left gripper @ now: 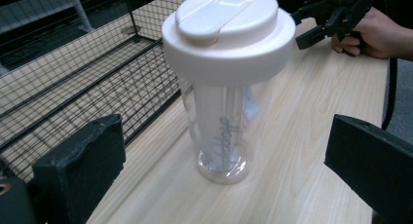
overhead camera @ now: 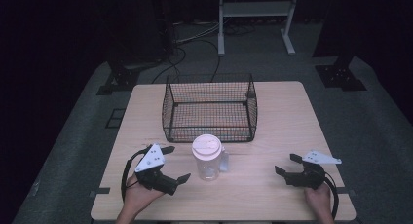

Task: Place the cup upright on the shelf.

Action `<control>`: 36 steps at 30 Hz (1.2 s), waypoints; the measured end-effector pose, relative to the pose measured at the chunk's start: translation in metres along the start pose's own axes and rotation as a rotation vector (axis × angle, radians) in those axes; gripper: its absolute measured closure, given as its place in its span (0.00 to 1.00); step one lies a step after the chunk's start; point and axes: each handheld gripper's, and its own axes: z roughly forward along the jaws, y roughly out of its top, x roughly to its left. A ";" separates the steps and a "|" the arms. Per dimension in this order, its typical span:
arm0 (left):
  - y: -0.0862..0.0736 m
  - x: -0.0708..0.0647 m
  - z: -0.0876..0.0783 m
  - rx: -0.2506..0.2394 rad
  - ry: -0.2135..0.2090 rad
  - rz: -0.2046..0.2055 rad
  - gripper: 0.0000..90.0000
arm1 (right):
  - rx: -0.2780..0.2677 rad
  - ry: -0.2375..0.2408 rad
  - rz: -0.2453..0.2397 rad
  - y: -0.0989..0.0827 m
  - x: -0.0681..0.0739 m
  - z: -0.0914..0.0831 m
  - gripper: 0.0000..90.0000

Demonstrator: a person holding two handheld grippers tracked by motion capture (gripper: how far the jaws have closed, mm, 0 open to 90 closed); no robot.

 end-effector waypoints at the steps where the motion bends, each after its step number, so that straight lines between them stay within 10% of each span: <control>1: 0.002 0.000 0.001 0.000 -0.004 0.001 0.00 | 0.000 0.000 0.000 0.000 0.000 0.000 0.14; 36: 0.038 0.011 0.048 0.159 -0.107 0.032 0.00 | -0.005 0.020 -0.002 0.000 0.000 -0.001 0.14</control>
